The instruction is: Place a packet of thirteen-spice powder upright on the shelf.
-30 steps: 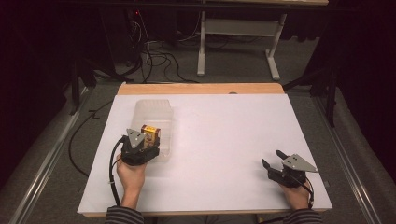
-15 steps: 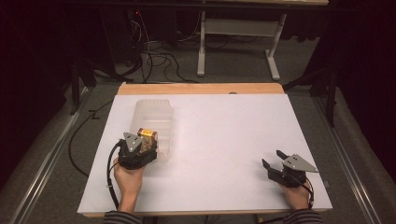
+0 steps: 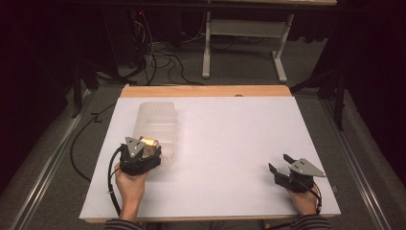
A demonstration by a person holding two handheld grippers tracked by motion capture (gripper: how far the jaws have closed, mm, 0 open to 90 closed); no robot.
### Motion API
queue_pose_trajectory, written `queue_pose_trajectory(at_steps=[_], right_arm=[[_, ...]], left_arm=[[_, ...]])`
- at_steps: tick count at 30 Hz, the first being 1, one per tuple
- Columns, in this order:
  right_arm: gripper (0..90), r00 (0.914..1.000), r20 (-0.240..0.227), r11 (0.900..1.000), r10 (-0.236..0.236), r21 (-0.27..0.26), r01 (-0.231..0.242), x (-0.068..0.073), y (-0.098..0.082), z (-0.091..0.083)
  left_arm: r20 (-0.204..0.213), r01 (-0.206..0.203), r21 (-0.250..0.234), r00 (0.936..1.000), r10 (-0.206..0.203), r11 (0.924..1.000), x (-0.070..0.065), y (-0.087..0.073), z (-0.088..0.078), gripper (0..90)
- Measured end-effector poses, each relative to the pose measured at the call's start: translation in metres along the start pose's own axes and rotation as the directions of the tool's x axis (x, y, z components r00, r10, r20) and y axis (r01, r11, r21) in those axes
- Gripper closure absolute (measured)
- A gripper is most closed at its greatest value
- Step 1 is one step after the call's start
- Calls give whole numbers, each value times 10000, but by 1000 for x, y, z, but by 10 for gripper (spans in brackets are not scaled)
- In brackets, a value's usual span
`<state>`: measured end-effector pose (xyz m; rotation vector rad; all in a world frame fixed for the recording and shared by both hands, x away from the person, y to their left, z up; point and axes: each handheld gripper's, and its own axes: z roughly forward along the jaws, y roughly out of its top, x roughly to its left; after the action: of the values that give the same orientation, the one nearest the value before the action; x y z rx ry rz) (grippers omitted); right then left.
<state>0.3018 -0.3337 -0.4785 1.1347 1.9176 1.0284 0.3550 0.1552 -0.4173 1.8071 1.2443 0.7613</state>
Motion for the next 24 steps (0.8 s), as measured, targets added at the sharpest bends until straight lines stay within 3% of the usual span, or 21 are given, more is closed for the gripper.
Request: queue_pose_trajectory(at_steps=[15,24], right_arm=[[335,10000,-15,10000,-10,7,10,0,0,0],[335,10000,-17,10000,-41,1,41,0,0,0]], left_arm=[[44,-67,-414,10000,69,9991,1,10,-12,198],[385,-181,-634,9990,206,9978,-3,20,-21,187]])
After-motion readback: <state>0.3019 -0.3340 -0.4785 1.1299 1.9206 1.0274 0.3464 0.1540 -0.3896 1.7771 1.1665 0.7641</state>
